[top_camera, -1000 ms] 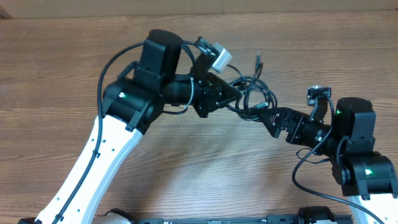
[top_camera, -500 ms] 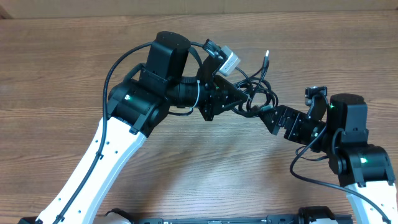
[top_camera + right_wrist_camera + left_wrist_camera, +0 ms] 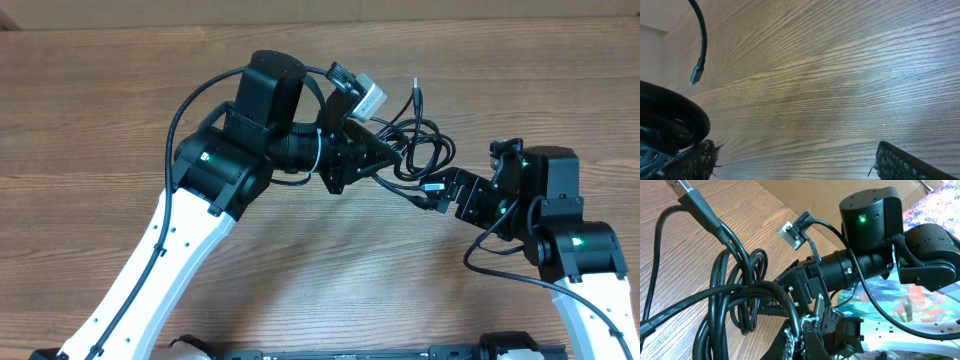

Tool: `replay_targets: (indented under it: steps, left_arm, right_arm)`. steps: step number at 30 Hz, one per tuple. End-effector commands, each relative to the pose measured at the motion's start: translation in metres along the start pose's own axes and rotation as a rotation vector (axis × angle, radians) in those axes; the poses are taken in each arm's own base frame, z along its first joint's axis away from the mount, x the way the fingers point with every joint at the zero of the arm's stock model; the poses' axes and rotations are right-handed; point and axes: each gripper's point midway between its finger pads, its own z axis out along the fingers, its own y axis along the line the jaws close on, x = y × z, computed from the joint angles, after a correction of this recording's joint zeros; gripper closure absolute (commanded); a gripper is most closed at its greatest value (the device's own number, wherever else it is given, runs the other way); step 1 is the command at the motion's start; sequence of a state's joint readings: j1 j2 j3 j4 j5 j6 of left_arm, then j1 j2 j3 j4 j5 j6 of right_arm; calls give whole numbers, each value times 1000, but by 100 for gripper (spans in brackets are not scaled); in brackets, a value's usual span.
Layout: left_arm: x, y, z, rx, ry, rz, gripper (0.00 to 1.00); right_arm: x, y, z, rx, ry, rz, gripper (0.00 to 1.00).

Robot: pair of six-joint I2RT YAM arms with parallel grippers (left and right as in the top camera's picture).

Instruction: Untangle cables

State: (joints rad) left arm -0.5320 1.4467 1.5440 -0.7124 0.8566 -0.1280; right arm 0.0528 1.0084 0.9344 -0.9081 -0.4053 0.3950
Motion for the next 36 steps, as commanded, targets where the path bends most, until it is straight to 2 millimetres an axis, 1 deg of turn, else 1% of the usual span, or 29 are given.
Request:
replay_targets:
  steps: [1,9,15,17,21,26,30,36]
  left_arm:
    - [-7,-15,-5,36,-14,57,96]
    - [-5,-13,-5,25,-6,125,96]
    - [1,6,-5,-80,15,97,96]
    - [4,10,-6,-100,29,117,96]
    - [6,9,-6,-94,38,149,96]
    - [2,8,-6,-90,18,112,96]
    - [-3,-5,-5,-19,0,130,96]
    - [0,-12,-5,24,9,154,96]
  right_arm:
    - [-4,0,-2,7,-18,-10,0]
    - [-2,-1,-3,9,-12,-7,0]
    - [-1,2,-8,3,-25,-18,0]
    - [-2,3,-11,-2,-35,-23,0]
    - [-2,7,-18,-15,-61,-36,0]
    - [-2,11,-25,-27,-88,-48,0]
    - [-3,12,-28,-33,-101,-54,0]
    - [-3,10,-28,-22,-102,-51,0]
